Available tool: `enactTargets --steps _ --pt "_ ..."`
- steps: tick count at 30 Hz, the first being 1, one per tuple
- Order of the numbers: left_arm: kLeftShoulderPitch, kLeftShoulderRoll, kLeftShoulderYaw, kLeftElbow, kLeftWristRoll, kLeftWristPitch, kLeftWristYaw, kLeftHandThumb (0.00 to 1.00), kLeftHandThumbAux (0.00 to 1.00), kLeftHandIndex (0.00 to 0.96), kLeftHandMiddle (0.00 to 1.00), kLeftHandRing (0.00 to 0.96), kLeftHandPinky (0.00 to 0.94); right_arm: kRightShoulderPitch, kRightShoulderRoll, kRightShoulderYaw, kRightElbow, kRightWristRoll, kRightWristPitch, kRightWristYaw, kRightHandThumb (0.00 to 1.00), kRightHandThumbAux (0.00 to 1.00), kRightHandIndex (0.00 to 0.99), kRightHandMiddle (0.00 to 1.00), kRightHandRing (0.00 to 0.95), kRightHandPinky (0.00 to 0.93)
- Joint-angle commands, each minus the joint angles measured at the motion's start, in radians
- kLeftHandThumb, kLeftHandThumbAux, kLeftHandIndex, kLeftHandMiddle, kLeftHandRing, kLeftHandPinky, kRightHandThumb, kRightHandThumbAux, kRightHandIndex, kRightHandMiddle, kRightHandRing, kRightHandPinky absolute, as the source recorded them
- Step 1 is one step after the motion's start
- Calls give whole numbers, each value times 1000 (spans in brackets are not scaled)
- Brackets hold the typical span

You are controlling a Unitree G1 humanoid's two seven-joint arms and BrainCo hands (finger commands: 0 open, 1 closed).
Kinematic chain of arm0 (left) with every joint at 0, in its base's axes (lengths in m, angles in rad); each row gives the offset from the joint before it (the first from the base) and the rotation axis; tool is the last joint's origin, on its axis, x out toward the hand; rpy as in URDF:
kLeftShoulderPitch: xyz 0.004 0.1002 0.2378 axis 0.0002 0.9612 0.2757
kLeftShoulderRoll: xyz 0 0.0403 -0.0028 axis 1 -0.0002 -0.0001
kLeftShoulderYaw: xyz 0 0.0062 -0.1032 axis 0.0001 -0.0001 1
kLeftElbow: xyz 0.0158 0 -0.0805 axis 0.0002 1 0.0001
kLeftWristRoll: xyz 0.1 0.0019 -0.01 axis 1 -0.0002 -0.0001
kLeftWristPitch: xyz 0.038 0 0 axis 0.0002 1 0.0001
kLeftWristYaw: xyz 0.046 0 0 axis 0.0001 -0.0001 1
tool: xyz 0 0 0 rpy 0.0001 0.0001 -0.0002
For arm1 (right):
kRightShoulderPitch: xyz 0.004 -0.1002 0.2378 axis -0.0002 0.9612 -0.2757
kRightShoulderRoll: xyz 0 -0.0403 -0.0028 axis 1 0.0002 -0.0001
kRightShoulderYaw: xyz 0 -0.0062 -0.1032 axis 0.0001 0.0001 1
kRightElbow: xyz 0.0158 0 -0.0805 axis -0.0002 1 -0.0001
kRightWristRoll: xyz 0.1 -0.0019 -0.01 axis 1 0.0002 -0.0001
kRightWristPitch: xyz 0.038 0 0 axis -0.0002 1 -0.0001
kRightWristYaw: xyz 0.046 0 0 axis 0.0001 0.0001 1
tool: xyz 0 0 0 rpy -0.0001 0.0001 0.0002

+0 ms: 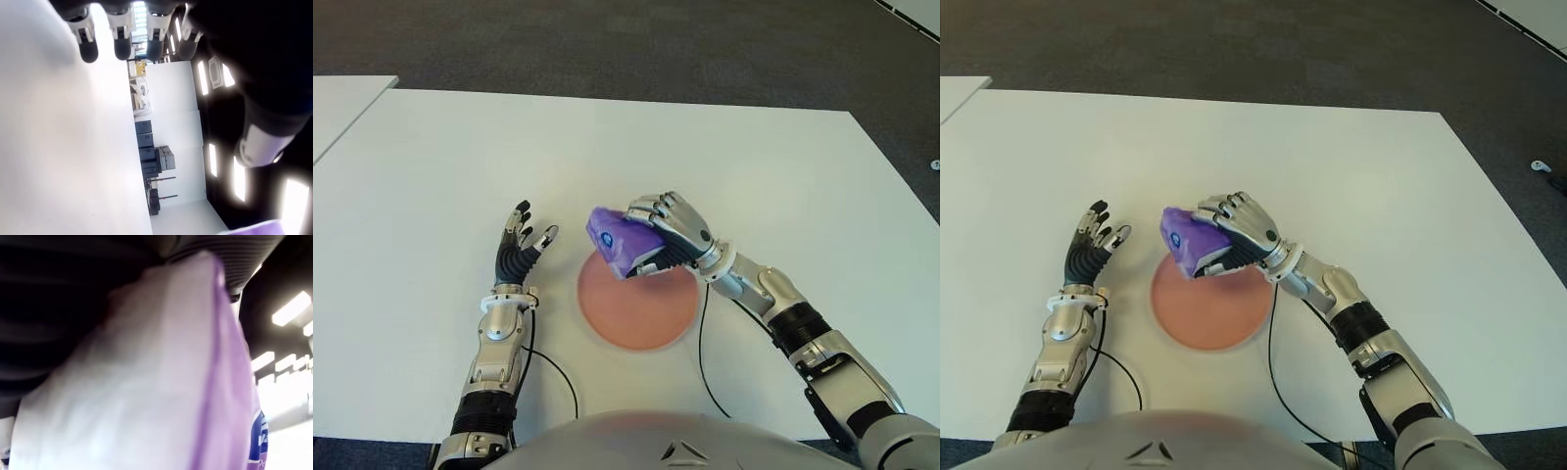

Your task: Put the tissue paper into the plate.

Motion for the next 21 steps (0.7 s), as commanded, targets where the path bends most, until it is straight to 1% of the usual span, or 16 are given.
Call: enactTargets --steps 1,5,11,21 --pt "7 1 -1 -7 10 13 8 0 601 0 0 0 0 22 -22 23 42 -11 -24 39 854 678 397 537 836 841" --pt "10 0 -1 -10 8 7 8 0 603 0 0 0 0 15 -34 24 26 -16 -15 87 853 679 396 535 832 832" --pt "10 3 0 -12 2 12 1 0 599 0 0 0 0 12 -37 20 25 -30 1 98 853 679 396 535 830 826" --pt "6 4 5 -5 2 8 6 0 606 0 0 0 0 13 -40 14 39 4 -5 144 853 679 396 534 831 815"
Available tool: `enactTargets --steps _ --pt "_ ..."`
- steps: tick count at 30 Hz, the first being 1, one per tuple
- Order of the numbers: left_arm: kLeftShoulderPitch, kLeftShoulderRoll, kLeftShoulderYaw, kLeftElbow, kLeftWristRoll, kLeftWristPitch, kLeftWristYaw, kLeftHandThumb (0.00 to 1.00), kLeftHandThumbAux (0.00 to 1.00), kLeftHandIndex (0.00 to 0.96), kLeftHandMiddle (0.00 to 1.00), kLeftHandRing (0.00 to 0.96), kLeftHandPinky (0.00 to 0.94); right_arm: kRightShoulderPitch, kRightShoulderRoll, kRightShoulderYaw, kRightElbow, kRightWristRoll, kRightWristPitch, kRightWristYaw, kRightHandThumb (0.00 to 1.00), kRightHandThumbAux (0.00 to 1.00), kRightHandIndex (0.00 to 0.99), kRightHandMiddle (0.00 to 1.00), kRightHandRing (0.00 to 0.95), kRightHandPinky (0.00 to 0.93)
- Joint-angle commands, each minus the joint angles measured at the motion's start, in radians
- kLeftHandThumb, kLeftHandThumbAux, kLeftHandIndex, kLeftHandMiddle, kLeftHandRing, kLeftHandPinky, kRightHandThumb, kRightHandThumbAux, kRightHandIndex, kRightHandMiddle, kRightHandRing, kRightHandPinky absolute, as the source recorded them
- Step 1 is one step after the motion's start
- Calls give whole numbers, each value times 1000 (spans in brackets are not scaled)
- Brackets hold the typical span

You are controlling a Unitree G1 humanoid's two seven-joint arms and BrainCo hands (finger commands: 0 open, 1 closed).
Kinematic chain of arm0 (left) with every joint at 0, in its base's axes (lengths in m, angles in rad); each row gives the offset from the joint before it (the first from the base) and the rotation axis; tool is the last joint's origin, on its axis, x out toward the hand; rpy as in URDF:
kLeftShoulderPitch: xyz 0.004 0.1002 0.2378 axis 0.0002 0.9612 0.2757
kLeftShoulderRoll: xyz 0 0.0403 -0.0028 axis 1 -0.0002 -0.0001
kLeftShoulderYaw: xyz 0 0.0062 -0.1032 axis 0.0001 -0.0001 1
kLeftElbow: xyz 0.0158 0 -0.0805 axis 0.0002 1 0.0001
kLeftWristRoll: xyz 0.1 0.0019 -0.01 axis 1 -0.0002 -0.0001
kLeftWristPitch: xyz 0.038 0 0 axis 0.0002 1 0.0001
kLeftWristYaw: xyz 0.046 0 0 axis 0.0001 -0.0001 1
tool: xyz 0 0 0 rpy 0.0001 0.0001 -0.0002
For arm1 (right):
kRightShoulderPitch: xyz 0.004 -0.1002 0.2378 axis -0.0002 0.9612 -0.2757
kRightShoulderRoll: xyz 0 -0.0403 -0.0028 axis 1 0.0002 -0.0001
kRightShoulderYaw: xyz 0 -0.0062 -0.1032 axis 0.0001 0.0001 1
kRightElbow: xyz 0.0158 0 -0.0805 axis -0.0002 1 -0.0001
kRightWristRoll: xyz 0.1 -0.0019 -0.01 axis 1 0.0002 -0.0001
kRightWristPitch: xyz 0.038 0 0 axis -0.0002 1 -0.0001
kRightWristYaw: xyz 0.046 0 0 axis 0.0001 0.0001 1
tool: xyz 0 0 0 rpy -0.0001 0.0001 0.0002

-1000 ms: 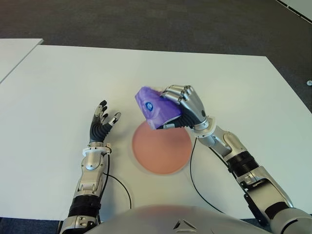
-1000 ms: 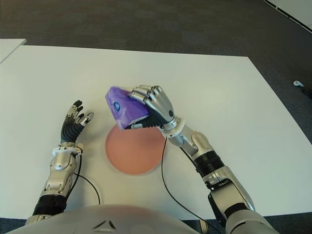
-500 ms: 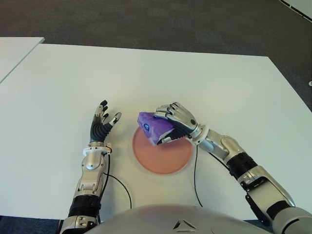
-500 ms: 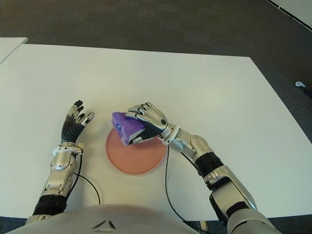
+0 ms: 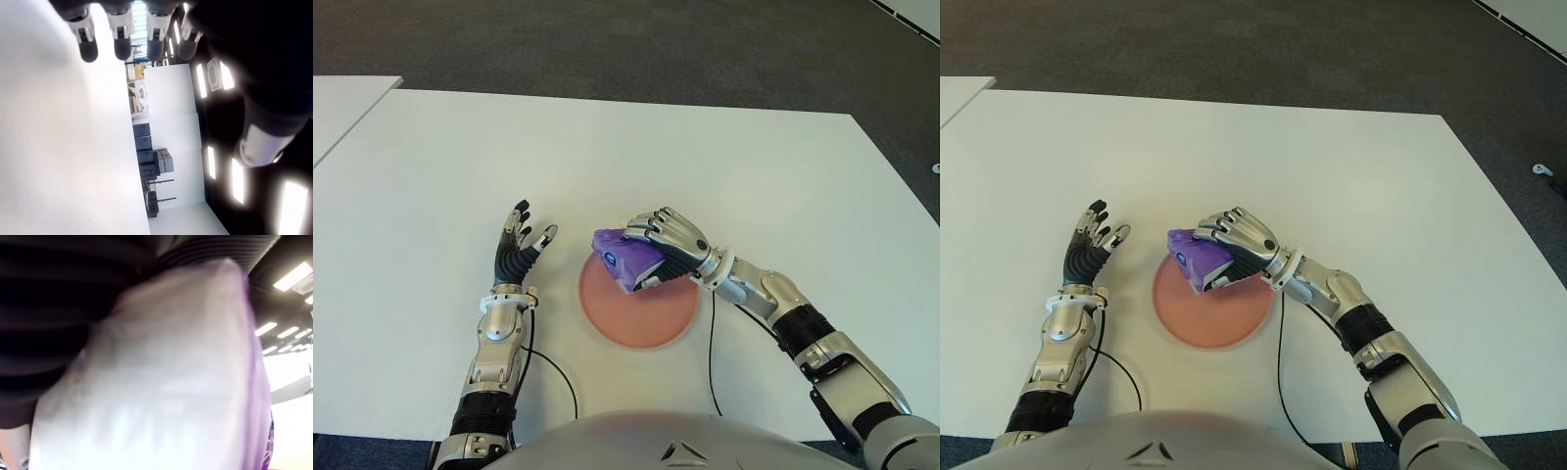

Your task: Put the tissue paper into the plate.

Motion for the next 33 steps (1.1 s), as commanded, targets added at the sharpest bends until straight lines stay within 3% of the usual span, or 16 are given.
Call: enactTargets --steps 1,17,24,27,33 --pt "4 4 3 5 3 5 3 0 605 0 0 0 0 17 -16 9 27 -3 12 56 853 679 396 534 831 815" --pt "-1 10 8 9 -5 -2 -5 0 604 0 0 0 0 12 -13 14 35 -6 3 64 854 679 397 535 829 819" --pt "-5 11 8 8 -2 6 -4 0 601 0 0 0 0 20 -3 13 52 92 -53 130 854 679 399 537 835 820" --pt "-9 12 7 9 2 2 -1 0 604 0 0 0 0 25 -3 22 70 164 -111 180 854 679 398 537 836 817" --pt "-14 15 6 9 3 4 -3 0 603 0 0 0 0 20 2 18 93 201 -168 221 853 680 397 534 836 814"
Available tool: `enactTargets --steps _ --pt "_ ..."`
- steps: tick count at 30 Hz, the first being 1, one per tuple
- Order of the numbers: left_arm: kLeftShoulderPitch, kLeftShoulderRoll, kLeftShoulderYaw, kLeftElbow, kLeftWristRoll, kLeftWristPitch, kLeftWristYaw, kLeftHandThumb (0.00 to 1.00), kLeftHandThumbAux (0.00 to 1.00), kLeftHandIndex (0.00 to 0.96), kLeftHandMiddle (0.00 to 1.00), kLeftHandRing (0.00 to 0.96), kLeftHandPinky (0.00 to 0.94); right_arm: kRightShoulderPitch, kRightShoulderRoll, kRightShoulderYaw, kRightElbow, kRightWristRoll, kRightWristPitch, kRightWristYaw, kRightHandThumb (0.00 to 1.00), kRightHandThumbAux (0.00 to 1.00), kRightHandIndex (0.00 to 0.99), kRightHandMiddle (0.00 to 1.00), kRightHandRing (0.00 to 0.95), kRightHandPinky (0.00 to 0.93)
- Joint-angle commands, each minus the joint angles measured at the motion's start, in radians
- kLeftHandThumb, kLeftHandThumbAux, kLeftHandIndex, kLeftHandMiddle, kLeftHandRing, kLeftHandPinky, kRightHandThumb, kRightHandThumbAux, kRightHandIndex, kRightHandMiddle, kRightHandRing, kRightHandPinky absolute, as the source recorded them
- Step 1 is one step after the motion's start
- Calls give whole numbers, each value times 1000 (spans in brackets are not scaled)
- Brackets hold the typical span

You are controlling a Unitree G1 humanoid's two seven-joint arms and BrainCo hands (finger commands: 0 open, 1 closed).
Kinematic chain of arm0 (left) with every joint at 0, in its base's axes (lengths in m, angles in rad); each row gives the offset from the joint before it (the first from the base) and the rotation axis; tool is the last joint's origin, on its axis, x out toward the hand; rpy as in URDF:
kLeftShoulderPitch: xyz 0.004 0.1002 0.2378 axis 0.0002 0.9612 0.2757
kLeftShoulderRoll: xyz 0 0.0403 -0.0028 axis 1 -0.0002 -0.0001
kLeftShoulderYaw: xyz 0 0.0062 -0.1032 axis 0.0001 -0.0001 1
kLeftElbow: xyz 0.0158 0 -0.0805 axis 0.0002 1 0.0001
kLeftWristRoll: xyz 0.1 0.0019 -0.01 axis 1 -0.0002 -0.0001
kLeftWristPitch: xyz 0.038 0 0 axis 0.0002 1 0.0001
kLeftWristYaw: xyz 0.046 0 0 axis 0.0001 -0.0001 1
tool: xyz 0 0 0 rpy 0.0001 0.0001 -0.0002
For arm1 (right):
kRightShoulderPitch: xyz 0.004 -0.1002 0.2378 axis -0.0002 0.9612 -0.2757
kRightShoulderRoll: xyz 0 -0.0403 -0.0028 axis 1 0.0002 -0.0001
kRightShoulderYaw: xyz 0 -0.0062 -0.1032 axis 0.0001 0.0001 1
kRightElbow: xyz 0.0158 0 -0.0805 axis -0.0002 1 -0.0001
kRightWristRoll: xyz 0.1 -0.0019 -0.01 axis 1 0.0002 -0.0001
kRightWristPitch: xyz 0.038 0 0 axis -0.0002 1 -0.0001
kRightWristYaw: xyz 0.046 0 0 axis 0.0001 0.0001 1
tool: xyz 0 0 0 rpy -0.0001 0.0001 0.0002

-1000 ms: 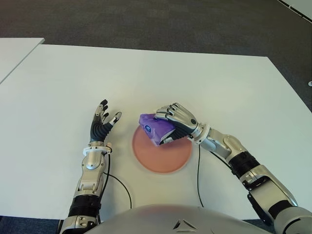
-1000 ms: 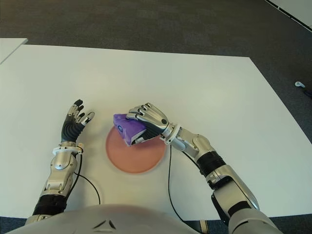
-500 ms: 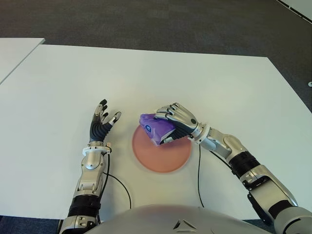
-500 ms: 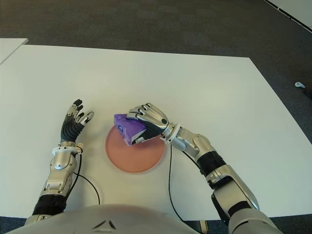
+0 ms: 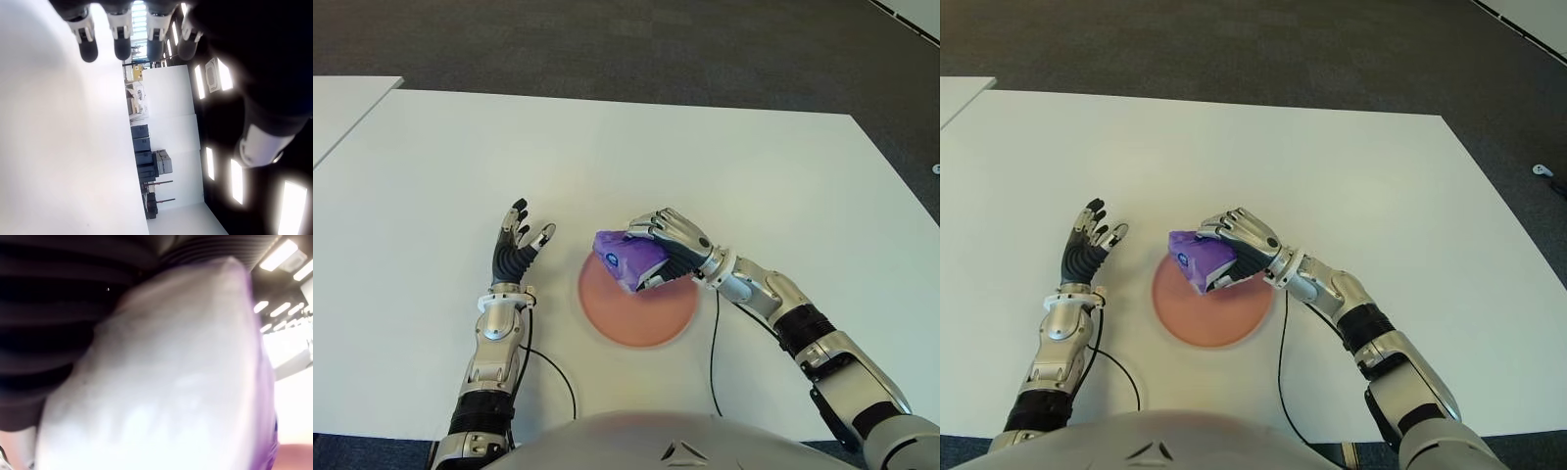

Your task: Put the tissue paper into the plate.

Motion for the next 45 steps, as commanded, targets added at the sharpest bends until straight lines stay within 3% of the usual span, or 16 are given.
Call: enactTargets --steps 1,14,27,36,37,38,39,41,44,45 --pt "-6 7 0 7 2 10 -5 0 602 0 0 0 0 21 2 13 33 4 -43 47 853 680 397 534 837 819" --pt "-20 13 -3 18 -5 25 -16 0 594 0 0 0 0 39 11 -6 32 6 -67 64 852 681 395 534 837 810" --pt "-24 18 -5 15 -7 34 -24 0 593 0 0 0 0 75 2 -17 -12 106 -53 208 853 678 405 541 796 773" --pt "-25 19 -6 16 -7 35 -30 0 591 0 0 0 0 97 -13 -42 -63 130 -31 283 848 676 414 554 707 670" --pt "-25 19 -6 16 -8 33 -30 0 591 0 0 0 0 94 -27 -43 -89 126 -15 313 846 677 410 552 682 644" --pt "-25 18 -5 16 -8 33 -30 0 593 0 0 0 0 93 -38 -45 -109 123 -2 335 790 692 412 497 564 533" --pt "-25 18 -5 15 -9 33 -29 0 594 0 0 0 0 87 -53 -39 -134 99 21 371 770 697 413 477 521 493" --pt "-24 17 -4 14 -10 34 -29 0 598 0 0 0 0 80 -73 -32 -170 58 54 417 506 625 256 279 268 246" --pt "-25 17 -4 14 -11 35 -28 0 600 0 0 0 0 81 -83 -31 -199 34 78 445 343 567 131 124 91 80" --pt "-25 17 -4 14 -11 36 -28 0 601 0 0 0 0 81 -90 -30 -218 13 94 457 327 562 119 109 74 64"
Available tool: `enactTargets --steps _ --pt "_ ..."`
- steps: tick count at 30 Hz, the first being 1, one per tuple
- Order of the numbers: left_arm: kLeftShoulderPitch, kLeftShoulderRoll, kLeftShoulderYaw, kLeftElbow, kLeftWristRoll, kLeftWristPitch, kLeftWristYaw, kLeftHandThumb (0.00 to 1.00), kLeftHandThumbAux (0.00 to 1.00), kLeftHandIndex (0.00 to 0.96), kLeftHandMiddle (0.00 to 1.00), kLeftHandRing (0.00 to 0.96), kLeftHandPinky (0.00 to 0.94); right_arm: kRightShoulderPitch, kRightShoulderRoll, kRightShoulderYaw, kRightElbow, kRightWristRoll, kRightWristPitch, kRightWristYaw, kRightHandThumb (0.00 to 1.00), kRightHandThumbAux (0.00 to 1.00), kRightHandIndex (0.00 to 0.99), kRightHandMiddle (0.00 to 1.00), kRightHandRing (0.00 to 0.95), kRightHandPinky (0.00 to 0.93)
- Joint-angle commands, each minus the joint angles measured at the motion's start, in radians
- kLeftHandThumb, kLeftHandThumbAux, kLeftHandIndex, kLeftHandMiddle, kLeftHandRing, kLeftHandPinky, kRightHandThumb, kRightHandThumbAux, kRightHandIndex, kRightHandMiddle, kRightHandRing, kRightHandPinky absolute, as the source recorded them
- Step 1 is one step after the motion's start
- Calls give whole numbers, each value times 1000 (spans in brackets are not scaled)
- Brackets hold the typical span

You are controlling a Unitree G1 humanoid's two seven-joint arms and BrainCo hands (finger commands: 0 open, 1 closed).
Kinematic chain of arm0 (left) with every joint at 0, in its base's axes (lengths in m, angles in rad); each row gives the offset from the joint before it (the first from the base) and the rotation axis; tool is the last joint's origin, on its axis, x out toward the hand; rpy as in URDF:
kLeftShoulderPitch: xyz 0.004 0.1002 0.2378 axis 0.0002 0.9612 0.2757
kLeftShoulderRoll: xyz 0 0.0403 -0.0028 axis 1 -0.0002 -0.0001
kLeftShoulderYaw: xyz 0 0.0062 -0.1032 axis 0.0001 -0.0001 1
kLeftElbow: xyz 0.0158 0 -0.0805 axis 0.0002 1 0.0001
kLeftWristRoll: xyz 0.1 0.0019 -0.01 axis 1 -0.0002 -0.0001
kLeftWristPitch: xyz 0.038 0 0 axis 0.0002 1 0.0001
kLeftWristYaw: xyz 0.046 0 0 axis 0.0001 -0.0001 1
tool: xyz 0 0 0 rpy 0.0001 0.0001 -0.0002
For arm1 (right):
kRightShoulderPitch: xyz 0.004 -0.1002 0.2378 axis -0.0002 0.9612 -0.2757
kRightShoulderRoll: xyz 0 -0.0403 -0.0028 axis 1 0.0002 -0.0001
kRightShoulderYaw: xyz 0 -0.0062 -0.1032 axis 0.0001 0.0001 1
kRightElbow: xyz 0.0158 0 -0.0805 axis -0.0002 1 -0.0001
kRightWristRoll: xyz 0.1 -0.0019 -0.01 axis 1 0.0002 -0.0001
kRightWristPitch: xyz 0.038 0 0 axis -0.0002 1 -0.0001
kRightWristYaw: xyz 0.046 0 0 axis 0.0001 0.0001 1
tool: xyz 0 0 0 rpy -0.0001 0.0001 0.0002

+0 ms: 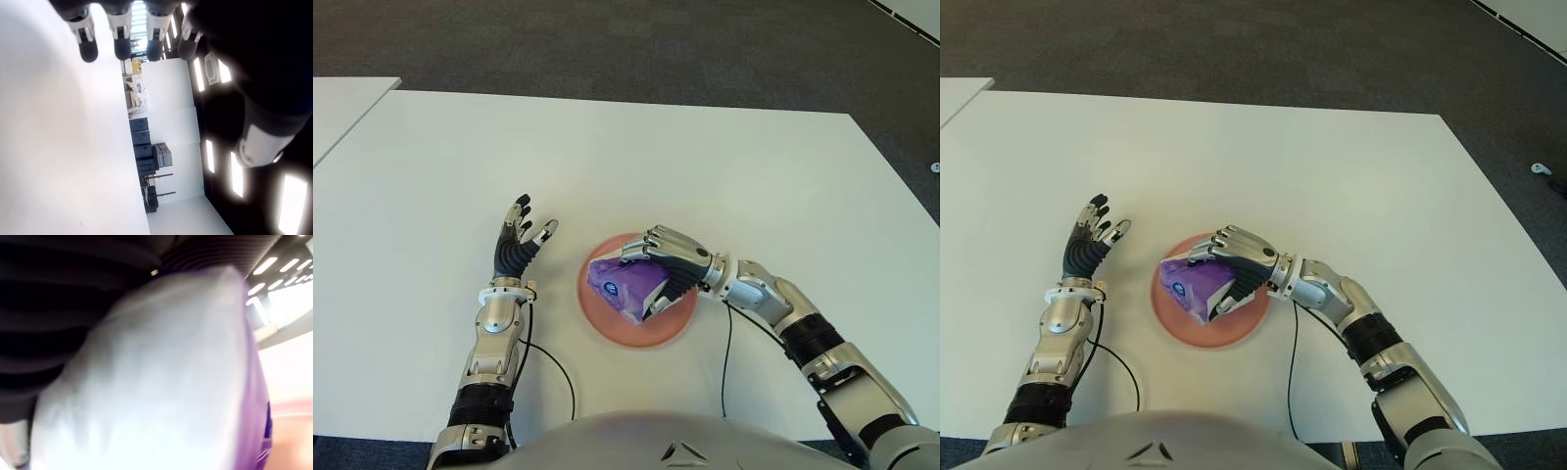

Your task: Put the tissue paper into the plate.

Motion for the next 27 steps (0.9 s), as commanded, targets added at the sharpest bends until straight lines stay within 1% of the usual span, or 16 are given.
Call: enactTargets --steps 1,2,5,6,8,11,13,17,22,27 --pt "3 3 0 4 -6 16 -9 0 602 0 0 0 0 33 -47 17 -48 -105 90 100 286 520 76 69 47 41" --pt "3 4 0 3 -6 17 -9 0 603 0 0 0 0 37 -53 16 -67 -120 105 110 253 471 48 44 30 26" --pt "4 4 0 3 -6 17 -8 0 605 0 0 0 0 49 -57 12 -95 -139 132 116 213 412 15 14 9 8" --pt "4 4 1 4 -6 15 -8 0 606 0 0 0 0 57 -56 7 -105 -153 143 102 206 396 12 11 7 6" --pt "4 5 1 5 -7 14 -8 0 609 0 0 0 0 68 -55 2 -118 -170 157 86 183 329 5 4 3 2" --pt "4 7 2 7 -8 16 -10 0 611 0 0 0 0 79 -53 -4 -130 -190 169 64 171 288 1 1 0 0" --pt "4 8 3 8 -9 20 -12 0 610 0 0 0 0 89 -53 -11 -141 -206 173 38 165 268 0 0 0 0" --pt "5 10 3 8 -10 23 -14 0 609 0 0 0 0 99 -55 -17 -155 -217 176 17 141 249 0 0 0 0" --pt "5 10 3 4 -10 25 -14 0 609 0 0 0 0 108 -61 -23 -173 -212 179 19 121 249 0 0 0 0" --pt "3 8 3 3 -12 27 -13 0 612 0 0 0 0 124 -57 -43 -185 -210 182 -19 104 261 0 0 0 0"
